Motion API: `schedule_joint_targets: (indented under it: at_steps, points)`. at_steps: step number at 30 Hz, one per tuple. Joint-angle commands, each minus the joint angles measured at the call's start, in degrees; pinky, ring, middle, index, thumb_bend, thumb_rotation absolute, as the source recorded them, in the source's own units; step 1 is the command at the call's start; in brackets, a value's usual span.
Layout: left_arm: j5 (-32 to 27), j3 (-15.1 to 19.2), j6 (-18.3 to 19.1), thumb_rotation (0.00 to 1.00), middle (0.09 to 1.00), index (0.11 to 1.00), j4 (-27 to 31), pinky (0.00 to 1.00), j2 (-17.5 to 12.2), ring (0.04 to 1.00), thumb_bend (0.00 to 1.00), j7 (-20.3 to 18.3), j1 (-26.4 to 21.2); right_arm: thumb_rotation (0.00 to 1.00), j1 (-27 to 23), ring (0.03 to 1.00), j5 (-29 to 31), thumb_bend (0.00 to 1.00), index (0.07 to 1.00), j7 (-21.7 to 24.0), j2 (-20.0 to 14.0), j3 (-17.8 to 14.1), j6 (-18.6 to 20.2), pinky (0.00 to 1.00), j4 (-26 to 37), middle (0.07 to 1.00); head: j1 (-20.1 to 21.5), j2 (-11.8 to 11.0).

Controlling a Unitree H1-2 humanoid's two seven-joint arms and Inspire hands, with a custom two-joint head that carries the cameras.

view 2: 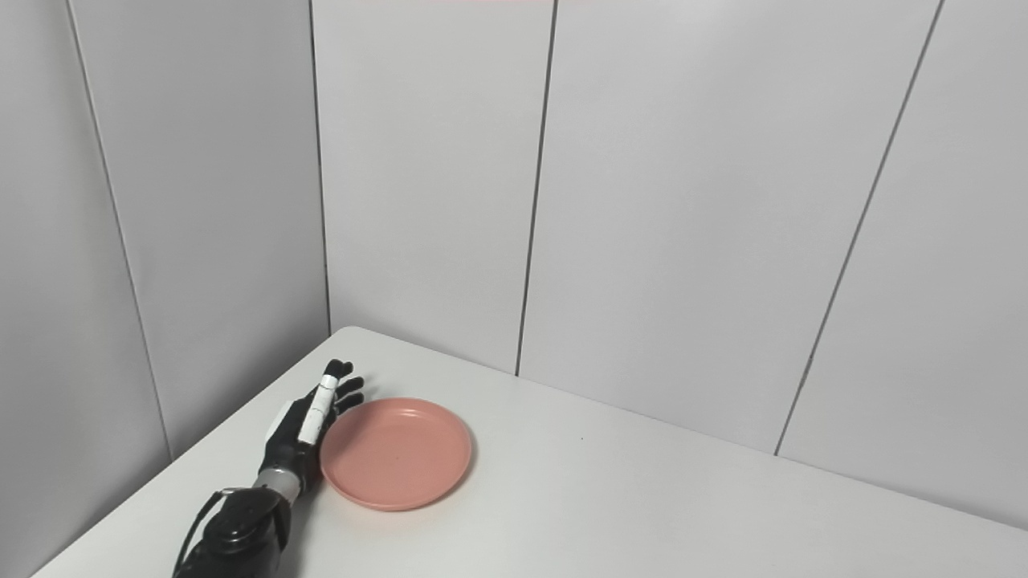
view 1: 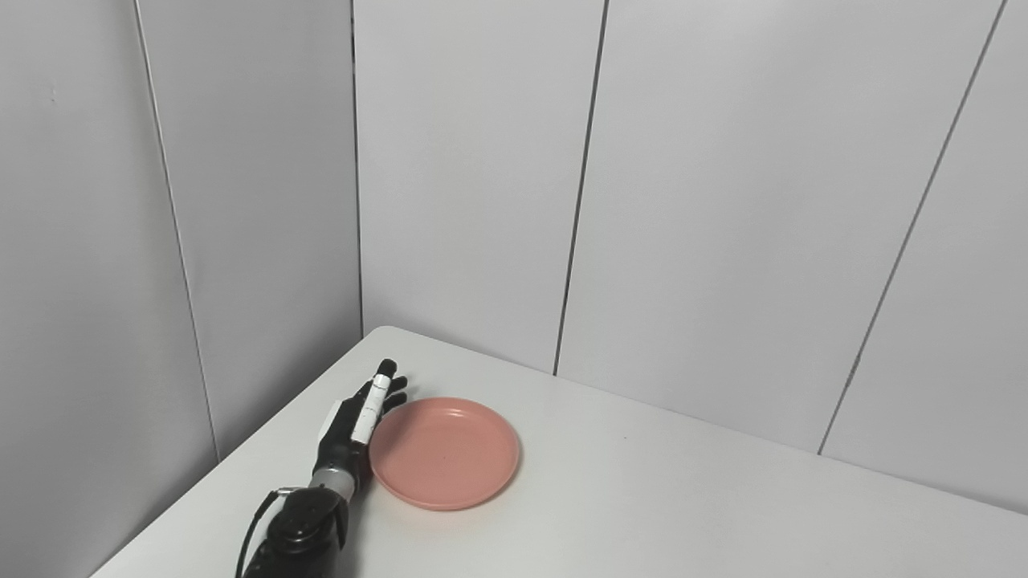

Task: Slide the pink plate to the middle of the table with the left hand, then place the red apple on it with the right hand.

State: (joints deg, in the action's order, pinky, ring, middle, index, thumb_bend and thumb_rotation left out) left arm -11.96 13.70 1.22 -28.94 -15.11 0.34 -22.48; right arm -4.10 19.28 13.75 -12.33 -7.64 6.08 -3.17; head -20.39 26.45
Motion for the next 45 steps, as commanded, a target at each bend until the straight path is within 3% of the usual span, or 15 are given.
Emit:
schedule_joint_targets:
  at_steps: [1, 4, 16, 29, 39, 45]
  points:
    - [-0.1, -2.3, 0.6, 0.91, 0.901, 0.901, -1.0, 0.86, 1.9, 0.901, 0.87, -2.9, -1.1, 1.0, 0.7, 0.893, -0.2, 0.92, 0.923, -0.3, 0.0, 0.7, 3.5, 0.88, 0.6, 0.925, 0.0, 0.1]
    - [-1.0, -3.3, 0.2, 0.88, 0.914, 0.921, -2.0, 0.91, 3.6, 0.929, 0.88, -4.1, -1.3, 1.0, 0.9, 0.902, -0.7, 0.9, 0.927, -0.7, 0.0, 1.1, 4.0, 0.89, 1.6, 0.93, 0.2, 0.4]
    - [3.4, -9.6, -1.6, 0.91, 0.883, 0.896, -3.8, 0.83, 6.9, 0.883, 0.89, -4.3, -2.0, 1.0, 1.3, 0.929, -0.9, 0.82, 0.954, -1.4, 0.0, 2.2, 5.2, 0.94, 4.6, 0.952, 1.1, 1.1]
    - [4.7, -15.2, 1.0, 0.93, 0.87, 0.885, 0.6, 0.79, 11.9, 0.87, 0.91, -4.5, -1.5, 1.0, 1.2, 0.932, -1.6, 0.8, 0.953, -1.3, 0.2, 3.0, 4.8, 0.94, 5.1, 0.953, 2.7, 2.1]
    - [6.0, -16.3, 3.5, 0.93, 0.849, 0.871, 2.5, 0.78, 15.5, 0.856, 0.89, -2.3, -1.5, 1.0, 0.7, 0.899, -3.1, 0.86, 0.937, -0.9, 0.5, 4.3, 3.0, 0.9, 4.4, 0.926, 7.8, 4.3]
    - [6.3, -17.2, 6.2, 0.95, 0.871, 0.892, 5.6, 0.8, 15.8, 0.88, 0.87, -3.4, -0.2, 1.0, 0.5, 0.873, -4.9, 0.9, 0.911, -1.7, 1.5, 5.4, 2.6, 0.87, 4.4, 0.898, 12.4, 6.3]
